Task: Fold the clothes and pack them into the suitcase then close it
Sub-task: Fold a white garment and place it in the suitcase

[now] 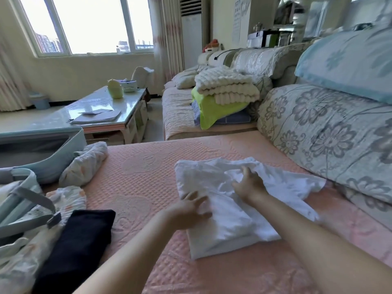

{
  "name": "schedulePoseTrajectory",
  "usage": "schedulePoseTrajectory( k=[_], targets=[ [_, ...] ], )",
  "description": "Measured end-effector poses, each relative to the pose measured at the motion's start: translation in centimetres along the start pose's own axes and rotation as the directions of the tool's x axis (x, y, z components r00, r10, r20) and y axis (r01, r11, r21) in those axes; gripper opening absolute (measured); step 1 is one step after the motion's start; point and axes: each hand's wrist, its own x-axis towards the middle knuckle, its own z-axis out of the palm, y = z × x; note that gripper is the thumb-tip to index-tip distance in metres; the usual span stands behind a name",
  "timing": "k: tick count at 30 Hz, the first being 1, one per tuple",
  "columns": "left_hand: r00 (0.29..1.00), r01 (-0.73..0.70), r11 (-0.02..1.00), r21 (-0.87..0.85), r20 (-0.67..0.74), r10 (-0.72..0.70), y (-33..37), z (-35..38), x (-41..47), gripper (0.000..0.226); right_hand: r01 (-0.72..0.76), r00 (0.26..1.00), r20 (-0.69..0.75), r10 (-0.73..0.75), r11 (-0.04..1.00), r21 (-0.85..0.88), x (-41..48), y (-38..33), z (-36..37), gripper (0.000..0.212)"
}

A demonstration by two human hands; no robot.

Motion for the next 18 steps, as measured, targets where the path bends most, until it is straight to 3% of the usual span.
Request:
schedulePoseTrajectory(
  k=[2,5,7,9,11,13,15,18],
  targets=[
    [0.999,0.025,0.994,0.106,0.045,-0.03,0.5,1.3,-0.7,0.08,0.154,0.987,-0.012,-0.158,0.976,-0.156,-1.5,0.2,0.0,0.061],
    [0.998,-0.049,0.986,0.162,-0.041,0.057,1.3,1.8,-1.9,0.087,0.42,0.905,0.172,-0.389,0.882,-0.214,-4.3,0.4,-0.3,0.056],
    [0.976,-0.162,0.958,0.238,-0.104,0.191,1.5,2.1,-2.7,0.094,0.46,0.85,0.361,-0.382,0.874,-0.157,-5.9,0.5,-0.5,0.058],
    [0.953,-0.222,0.927,0.303,-0.134,0.272,1.5,2.6,-3.6,0.098,0.442,0.792,0.539,-0.287,0.879,-0.181,-7.2,0.8,-0.6,0.075],
    [0.957,-0.226,0.938,0.264,-0.118,0.264,1.6,2.5,-4.2,0.083,0.488,0.762,0.613,-0.208,0.807,-0.333,-8.2,1.1,-0.5,0.094],
    [0.96,-0.23,0.952,0.203,-0.116,0.256,2.1,1.9,-4.7,0.045,0.487,0.78,0.599,-0.18,0.775,-0.402,-8.8,0.8,-0.9,0.095],
    [0.953,-0.25,0.947,0.204,-0.122,0.278,2.4,1.3,-5.3,0.015,0.506,0.786,0.58,-0.216,0.764,-0.4,-9.0,0.1,-1.1,0.077],
    [0.974,-0.217,0.968,0.125,-0.045,0.224,2.4,-0.3,-6.5,0.012,0.506,0.79,0.564,-0.242,0.776,-0.377,-9.5,-0.9,-1.2,0.048]
  ],
)
